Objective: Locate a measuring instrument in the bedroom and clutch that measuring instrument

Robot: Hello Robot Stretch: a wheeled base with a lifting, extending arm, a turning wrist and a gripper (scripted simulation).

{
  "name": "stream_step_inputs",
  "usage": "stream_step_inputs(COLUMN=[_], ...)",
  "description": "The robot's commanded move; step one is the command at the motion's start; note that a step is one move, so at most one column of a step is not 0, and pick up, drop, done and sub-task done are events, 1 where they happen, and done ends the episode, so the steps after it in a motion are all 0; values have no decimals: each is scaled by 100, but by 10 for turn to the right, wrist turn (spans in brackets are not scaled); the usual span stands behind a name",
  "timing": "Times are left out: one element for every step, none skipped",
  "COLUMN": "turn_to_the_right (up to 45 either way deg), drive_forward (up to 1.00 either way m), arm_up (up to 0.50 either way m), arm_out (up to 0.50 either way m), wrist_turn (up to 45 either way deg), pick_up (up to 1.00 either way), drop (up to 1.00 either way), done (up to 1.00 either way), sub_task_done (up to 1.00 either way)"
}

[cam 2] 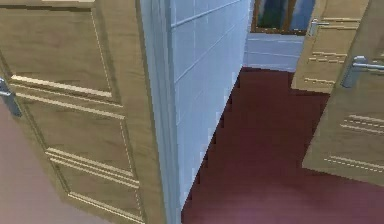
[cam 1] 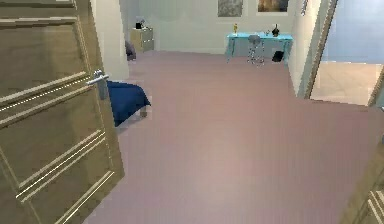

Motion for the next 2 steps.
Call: stream_step_inputs(turn_to_the_right=[0, 0], drive_forward=[100, 100], arm_up=[0, 0], arm_out=[0, 0], wrist_turn=[0, 0], pick_up=[0, 0], drop=[0, 0], done=[0, 0], sub_task_done=[0, 0])
